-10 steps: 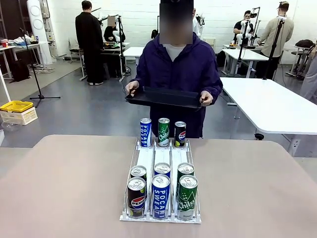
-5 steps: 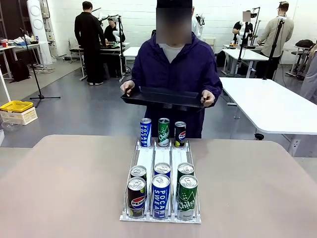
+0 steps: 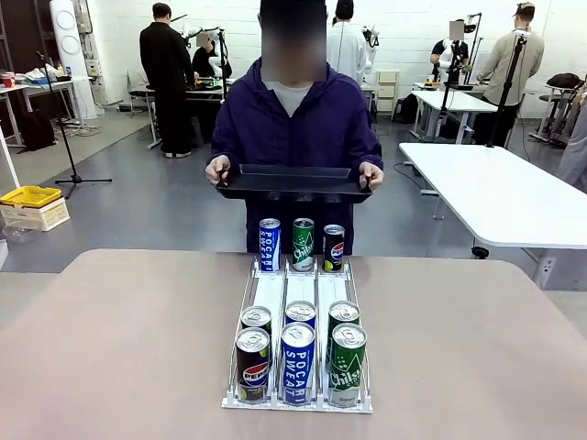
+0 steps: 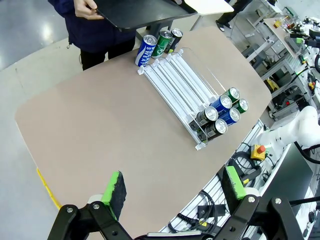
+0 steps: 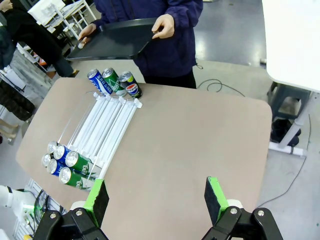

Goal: Retrieve and hand over the desired beverage to the person.
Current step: Pick up a can of the same type that the person held from the Automatic Can Dispenser.

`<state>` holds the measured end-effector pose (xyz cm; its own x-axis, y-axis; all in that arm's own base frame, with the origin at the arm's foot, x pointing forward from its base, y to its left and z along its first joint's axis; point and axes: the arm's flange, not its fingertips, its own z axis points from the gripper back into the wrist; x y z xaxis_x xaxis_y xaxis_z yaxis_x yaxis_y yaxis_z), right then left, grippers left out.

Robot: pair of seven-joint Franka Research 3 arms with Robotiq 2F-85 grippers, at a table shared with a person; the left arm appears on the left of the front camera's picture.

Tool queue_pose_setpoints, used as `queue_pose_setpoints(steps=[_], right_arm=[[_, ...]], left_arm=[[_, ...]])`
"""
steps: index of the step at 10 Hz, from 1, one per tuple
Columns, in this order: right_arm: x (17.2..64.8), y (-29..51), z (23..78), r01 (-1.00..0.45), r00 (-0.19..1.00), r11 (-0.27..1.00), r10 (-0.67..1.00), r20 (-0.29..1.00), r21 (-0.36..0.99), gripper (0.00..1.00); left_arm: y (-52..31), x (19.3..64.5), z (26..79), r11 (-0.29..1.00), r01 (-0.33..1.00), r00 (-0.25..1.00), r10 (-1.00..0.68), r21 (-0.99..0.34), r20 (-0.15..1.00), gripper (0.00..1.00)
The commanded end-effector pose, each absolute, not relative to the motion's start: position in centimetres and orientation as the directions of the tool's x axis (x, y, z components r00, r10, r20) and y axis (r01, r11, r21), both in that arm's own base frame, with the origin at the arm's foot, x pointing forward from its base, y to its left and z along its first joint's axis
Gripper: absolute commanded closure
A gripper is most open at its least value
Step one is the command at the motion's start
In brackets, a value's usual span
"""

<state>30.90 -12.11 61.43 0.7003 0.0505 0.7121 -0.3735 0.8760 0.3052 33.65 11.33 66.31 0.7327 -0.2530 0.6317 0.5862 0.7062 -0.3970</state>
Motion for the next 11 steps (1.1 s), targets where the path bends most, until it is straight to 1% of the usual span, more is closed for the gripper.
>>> queue_pose_setpoints(steps=[1,11], right_arm=[[31.09,-12.29,61.16,-0.39,0.698,0.863,0.049,0.714,0.322,0.0],[31.09,-12.29,61.16,-0.39,0.698,0.863,0.049,0.714,0.322,0.0]], left_arm=[[11.59,33.74,66.44,0.694,0.6,0.724,-0.257,-0.399,0.64,0.0],[11.59,33.74,66.44,0.694,0.6,0.724,-0.257,-0.399,0.64,0.0]])
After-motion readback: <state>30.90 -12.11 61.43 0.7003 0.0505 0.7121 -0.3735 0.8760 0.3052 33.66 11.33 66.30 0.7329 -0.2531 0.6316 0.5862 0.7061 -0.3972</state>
